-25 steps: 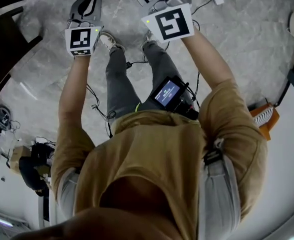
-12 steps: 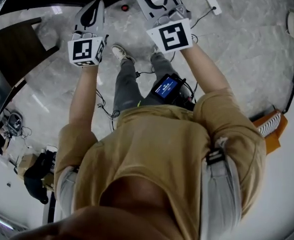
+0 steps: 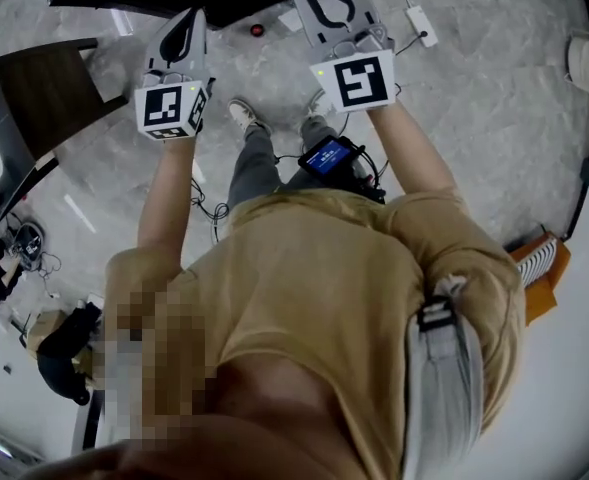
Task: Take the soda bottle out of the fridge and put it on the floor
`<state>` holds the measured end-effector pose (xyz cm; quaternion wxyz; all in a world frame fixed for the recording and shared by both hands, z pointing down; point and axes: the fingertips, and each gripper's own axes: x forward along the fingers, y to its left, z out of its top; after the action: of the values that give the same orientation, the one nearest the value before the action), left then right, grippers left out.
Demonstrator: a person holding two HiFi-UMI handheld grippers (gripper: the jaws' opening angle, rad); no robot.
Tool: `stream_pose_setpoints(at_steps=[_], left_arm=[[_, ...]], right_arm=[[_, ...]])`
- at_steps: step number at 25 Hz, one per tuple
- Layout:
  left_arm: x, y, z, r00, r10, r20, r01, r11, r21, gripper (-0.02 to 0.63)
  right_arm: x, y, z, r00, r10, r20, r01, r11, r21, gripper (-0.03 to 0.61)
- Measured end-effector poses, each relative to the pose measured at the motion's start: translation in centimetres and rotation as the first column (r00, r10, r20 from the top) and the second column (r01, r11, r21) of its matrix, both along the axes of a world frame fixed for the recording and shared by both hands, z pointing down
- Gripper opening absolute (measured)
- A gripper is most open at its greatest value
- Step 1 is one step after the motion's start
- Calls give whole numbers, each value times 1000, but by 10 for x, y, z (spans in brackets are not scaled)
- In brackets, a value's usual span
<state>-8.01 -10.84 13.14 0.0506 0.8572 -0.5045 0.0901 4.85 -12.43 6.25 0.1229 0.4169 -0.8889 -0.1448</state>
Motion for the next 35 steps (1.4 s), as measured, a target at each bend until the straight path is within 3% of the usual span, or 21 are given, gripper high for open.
stream_pose_setpoints(at_steps=[5,9,19,26,35], left_arm=[[-2,8,-15,999,11,38,-11,1000,8,2],[-2,18,-29,1000,17,21,-17,1000,17,2],[-18,40,-101,999,-5,-34,8,994,108,2],[-20,57,-131,998,45,-50,-39,992,118,2],[-35,73,-142,998,15,-66,-6,992,129,2]], right_arm=[[-1,7,-28,1000,3,20,-3,999,43,2],[2,17,-46,999,21,24,-22,998,61,2],[27,44,-111,985,103,140,-118,988,103,2],[44,59,-126,973,170,157,-186,978,91,2],[59,82,-136,952,242,186,-253,967,39,2]])
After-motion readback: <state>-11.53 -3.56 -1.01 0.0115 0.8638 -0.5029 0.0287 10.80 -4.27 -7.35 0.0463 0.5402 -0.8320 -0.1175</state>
